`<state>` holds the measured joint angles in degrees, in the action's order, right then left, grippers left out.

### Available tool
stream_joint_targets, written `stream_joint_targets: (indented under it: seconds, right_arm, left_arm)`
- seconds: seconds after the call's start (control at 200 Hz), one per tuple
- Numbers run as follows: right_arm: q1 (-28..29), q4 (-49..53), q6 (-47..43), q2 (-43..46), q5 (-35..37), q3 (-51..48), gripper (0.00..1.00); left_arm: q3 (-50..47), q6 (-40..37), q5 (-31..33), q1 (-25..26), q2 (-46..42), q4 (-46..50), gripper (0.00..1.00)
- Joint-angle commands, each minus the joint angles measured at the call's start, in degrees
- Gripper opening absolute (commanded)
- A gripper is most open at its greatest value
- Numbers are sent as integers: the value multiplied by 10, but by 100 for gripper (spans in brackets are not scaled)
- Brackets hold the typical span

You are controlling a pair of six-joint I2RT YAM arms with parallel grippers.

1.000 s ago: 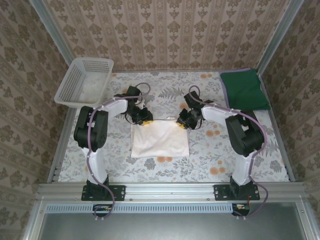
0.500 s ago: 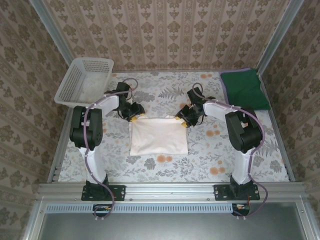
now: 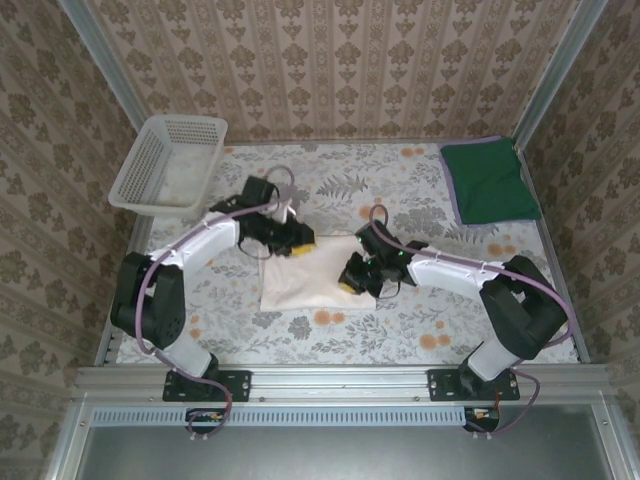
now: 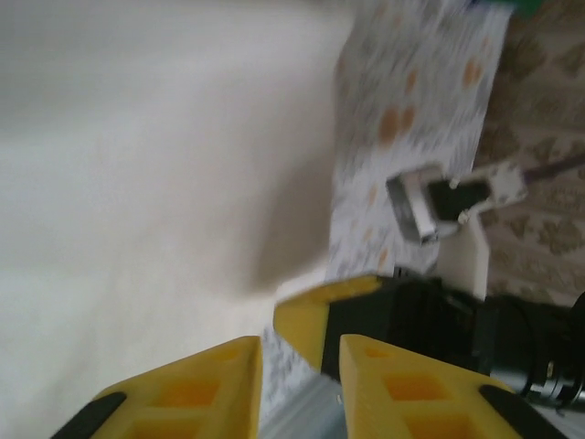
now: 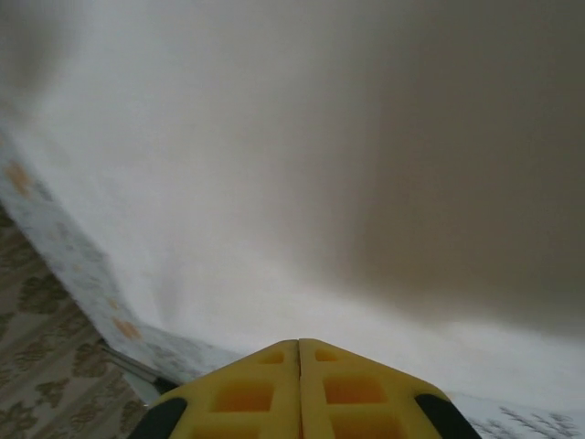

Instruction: Fold and stack the t-shirts

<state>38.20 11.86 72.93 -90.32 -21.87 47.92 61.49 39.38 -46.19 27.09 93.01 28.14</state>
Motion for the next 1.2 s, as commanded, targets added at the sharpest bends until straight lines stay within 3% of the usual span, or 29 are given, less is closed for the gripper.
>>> stream_joint_targets:
  seconds: [0.0, 0.145, 0.235, 0.36, 0.47, 0.655, 0.78, 0.945, 1.195]
  right_arm:
    - [7, -70, 56, -4, 6, -26, 6]
    - [14, -104, 67, -30, -3, -29, 4]
    - [14, -92, 65, -43, -1, -27, 4]
    - [14, -44, 45, -72, -5, -20, 3]
    - [12, -8, 25, -86, 0, -19, 3]
    - [8, 19, 4, -82, 12, -36, 4]
    - [4, 26, -4, -67, 20, -55, 9]
    - [-6, 29, -12, -32, 34, -77, 17]
    - [-14, 33, -39, 6, 31, -68, 34]
  left_arm:
    - [-34, 30, -98, 28, 16, -57, 25]
    - [-39, -32, -68, 60, 38, -4, 24]
    - [-35, -89, 13, 71, 48, 59, 23]
    - [-53, -130, 67, 81, 56, 88, 23]
    - [-61, -175, 173, 100, 62, 143, 23]
    - [-101, -197, 273, 102, 46, 184, 25]
    - [-100, -171, 352, 100, 25, 220, 28]
    - [-107, -137, 365, 44, -13, 229, 31]
    - [-105, -122, 304, -70, -93, 229, 35]
